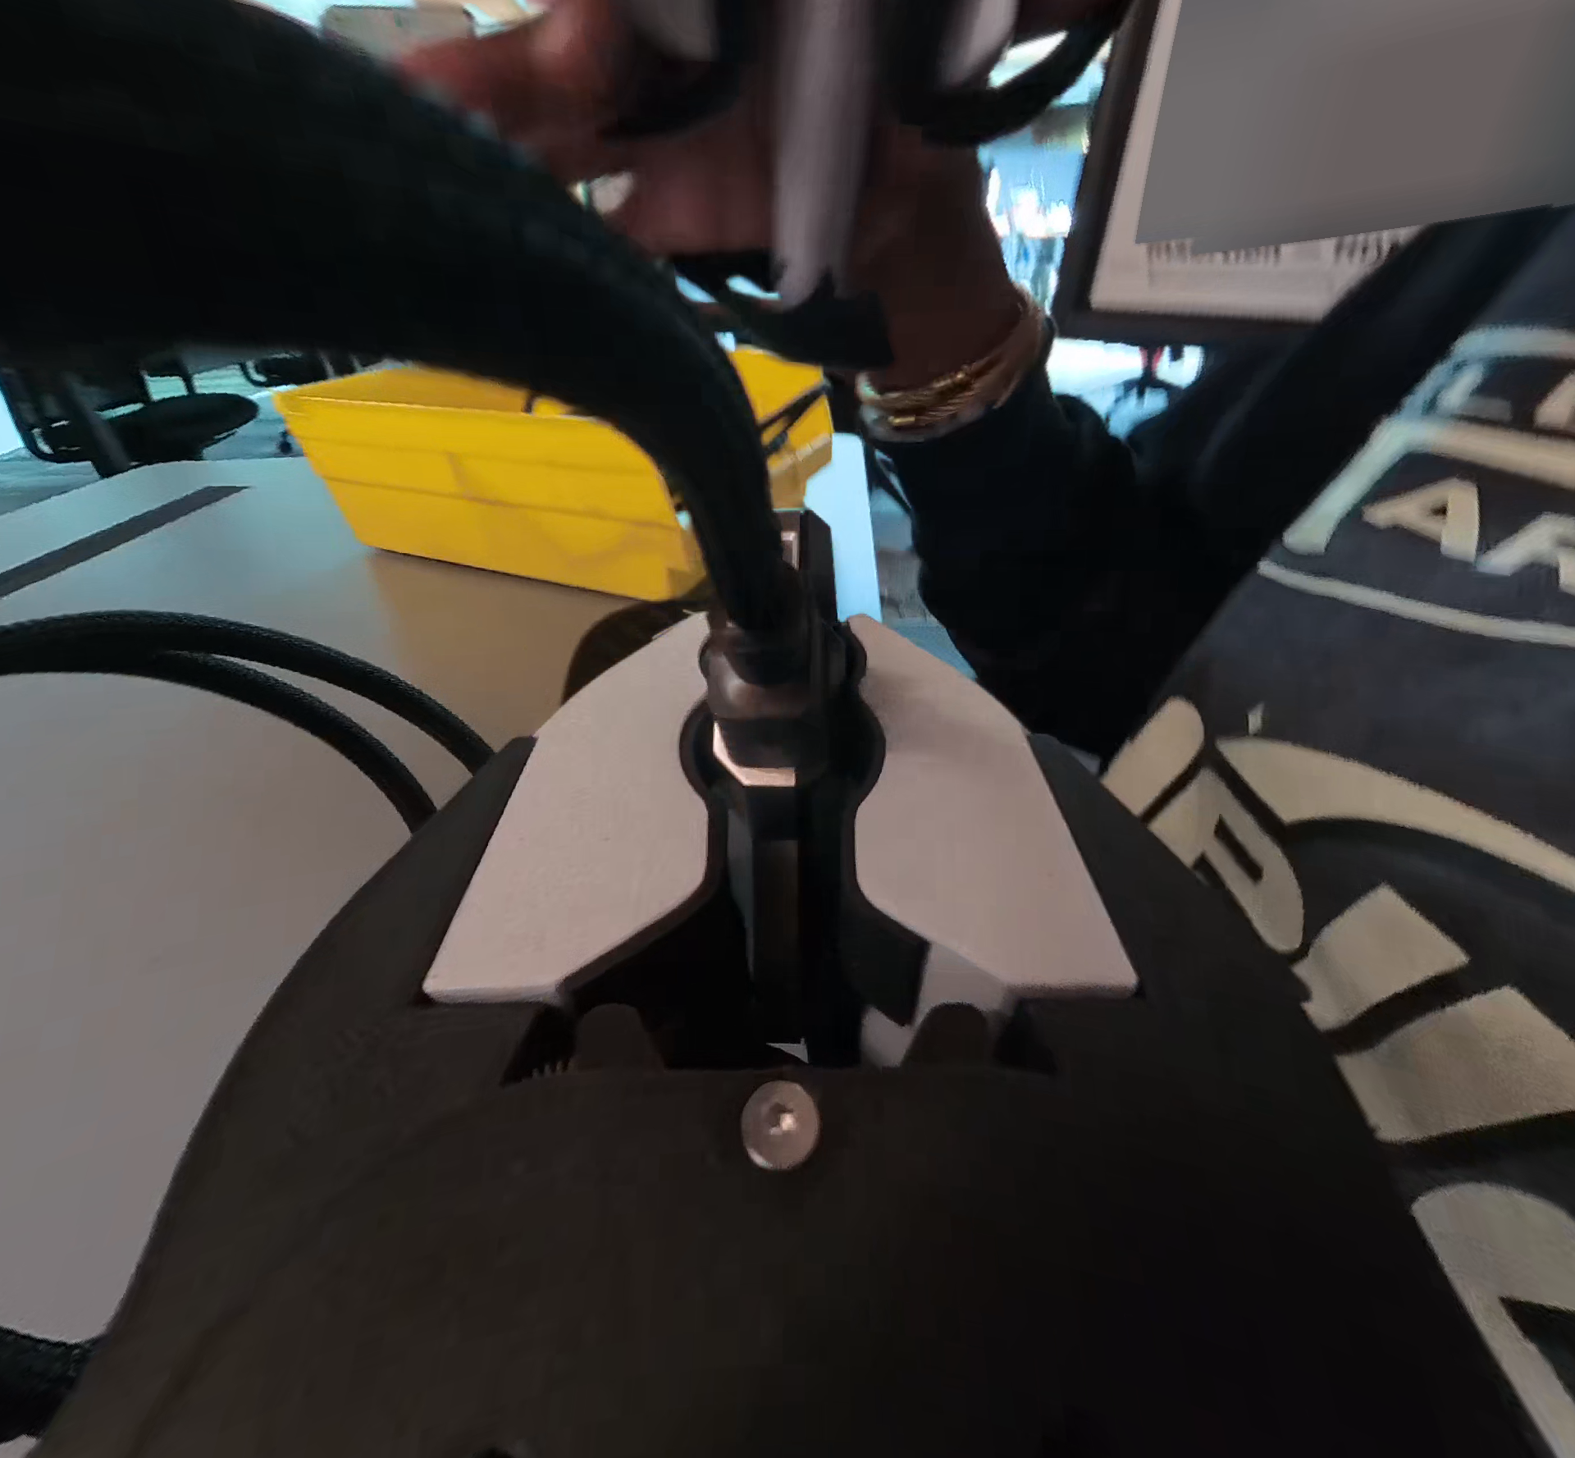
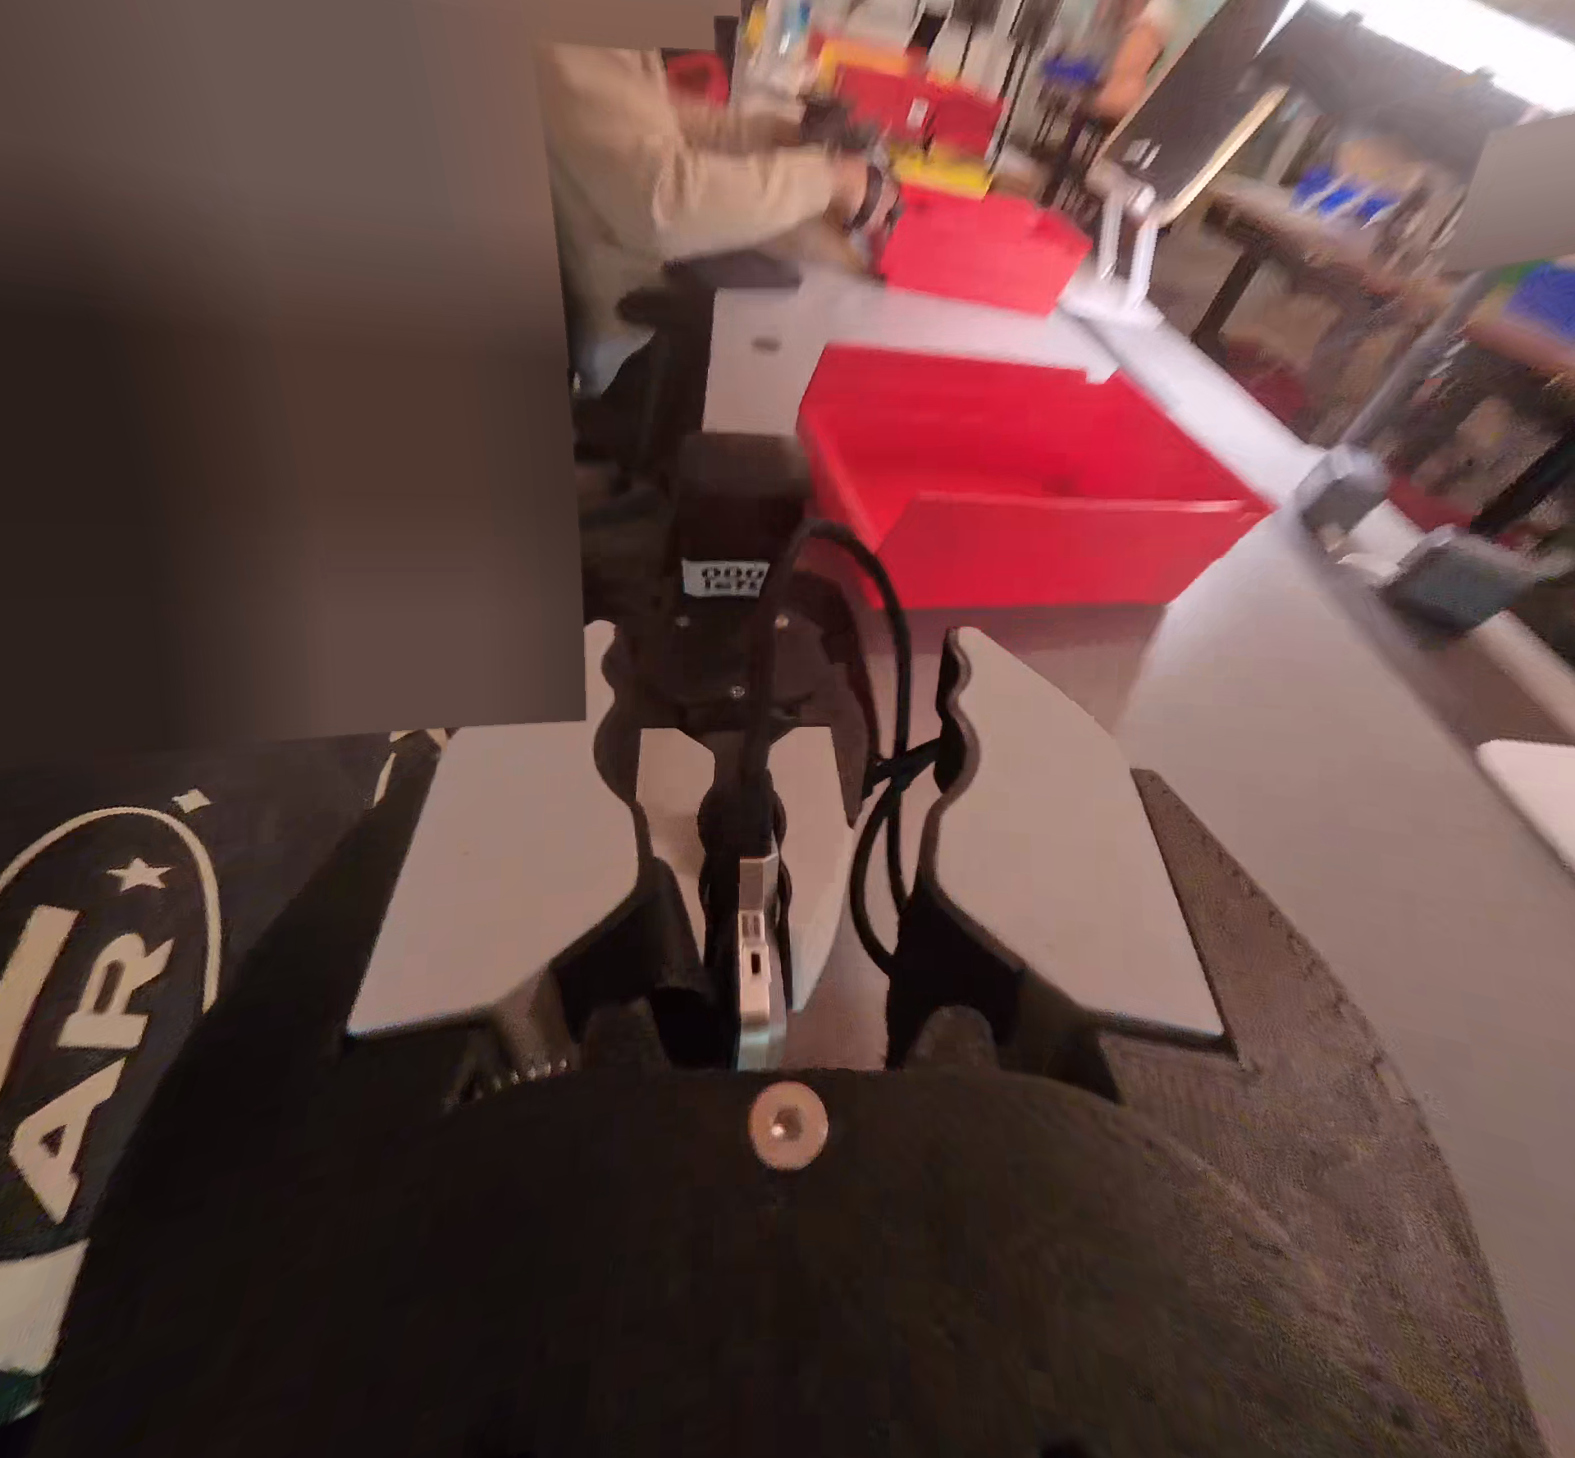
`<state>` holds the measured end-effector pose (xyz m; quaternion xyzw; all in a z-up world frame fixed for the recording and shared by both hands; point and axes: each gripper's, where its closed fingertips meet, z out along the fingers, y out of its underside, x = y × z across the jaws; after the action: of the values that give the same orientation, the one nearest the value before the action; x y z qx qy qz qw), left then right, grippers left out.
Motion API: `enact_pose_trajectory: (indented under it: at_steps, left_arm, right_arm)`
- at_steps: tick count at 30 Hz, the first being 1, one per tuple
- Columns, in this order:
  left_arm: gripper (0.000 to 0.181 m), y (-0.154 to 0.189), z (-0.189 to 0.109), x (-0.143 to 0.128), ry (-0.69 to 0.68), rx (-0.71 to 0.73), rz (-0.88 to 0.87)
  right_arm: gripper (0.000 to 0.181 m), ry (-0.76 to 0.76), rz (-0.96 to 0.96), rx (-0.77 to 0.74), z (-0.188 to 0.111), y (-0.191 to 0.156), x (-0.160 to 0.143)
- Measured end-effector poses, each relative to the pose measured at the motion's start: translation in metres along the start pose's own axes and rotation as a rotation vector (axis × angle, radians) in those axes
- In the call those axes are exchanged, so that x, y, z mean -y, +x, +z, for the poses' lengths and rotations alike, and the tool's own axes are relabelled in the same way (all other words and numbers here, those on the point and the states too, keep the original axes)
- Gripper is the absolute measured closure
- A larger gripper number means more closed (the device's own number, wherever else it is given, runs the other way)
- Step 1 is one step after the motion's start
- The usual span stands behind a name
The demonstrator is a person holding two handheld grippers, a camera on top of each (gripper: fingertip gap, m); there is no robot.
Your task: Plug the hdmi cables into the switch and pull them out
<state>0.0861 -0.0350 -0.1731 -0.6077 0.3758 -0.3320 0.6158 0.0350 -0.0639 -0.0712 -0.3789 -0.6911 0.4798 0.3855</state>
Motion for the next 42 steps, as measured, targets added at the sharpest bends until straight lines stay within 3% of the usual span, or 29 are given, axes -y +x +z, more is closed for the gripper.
enact_pose_trajectory:
  at_steps: [2, 5, 7, 11, 14, 16, 20, 25, 27, 29, 31, 33, 38, 42]
  left_arm:
    - [0.158, 0.006, 0.003, -0.004, -0.029, -0.017, 0.046]
    - [0.158, 0.011, 0.006, -0.010, -0.063, -0.025, 0.097]
    - [0.158, 0.016, 0.007, -0.013, -0.085, -0.045, 0.126]
    - [0.158, 0.028, 0.008, -0.019, -0.112, -0.099, 0.197]
    - [0.158, 0.026, 0.010, -0.022, -0.137, -0.087, 0.203]
    - [0.158, 0.023, 0.010, -0.021, -0.129, -0.073, 0.183]
    - [0.159, 0.014, 0.008, -0.015, -0.097, -0.031, 0.133]
    - [0.158, 0.008, 0.009, -0.016, -0.108, 0.001, 0.113]
    - [0.157, 0.003, 0.008, -0.016, -0.104, 0.024, 0.076]
    - [0.152, -0.005, 0.008, -0.015, -0.101, 0.052, 0.013]
    - [0.133, -0.008, 0.008, -0.014, -0.091, 0.064, -0.013]
    - [0.124, -0.016, 0.003, -0.005, -0.027, 0.113, -0.023]
    - [0.124, -0.038, -0.025, 0.031, 0.244, 0.229, -0.074]
    - [0.131, -0.064, -0.058, 0.052, 0.479, 0.336, -0.214]
  right_arm:
    - [0.089, -0.123, -0.004, -0.034, 0.023, 0.006, -0.021]
    - [0.051, -0.205, -0.009, -0.177, 0.031, 0.035, -0.041]
    - [0.039, -0.178, 0.077, -0.137, 0.028, 0.042, -0.045]
    - [0.035, -0.192, 0.344, 0.087, 0.019, 0.044, -0.073]
    - [0.044, -0.265, 0.420, 0.321, 0.020, 0.014, -0.089]
    - [0.059, -0.259, 0.366, 0.350, 0.025, 0.002, -0.081]
    - [0.087, -0.269, 0.254, 0.222, 0.037, -0.002, -0.067]
    - [0.118, -0.401, 0.113, 0.065, 0.050, -0.005, -0.077]
    - [0.138, -0.393, 0.104, 0.030, 0.049, -0.001, -0.075]
    - [0.158, -0.369, 0.065, -0.039, 0.045, 0.013, -0.073]
    - [0.165, -0.342, 0.061, -0.050, 0.038, 0.022, -0.071]
    - [0.168, -0.304, 0.063, -0.106, 0.026, 0.039, -0.067]
    - [0.168, -0.123, 0.048, -0.277, -0.022, 0.078, -0.040]
    - [0.169, 0.011, -0.034, -0.448, -0.071, 0.097, -0.014]
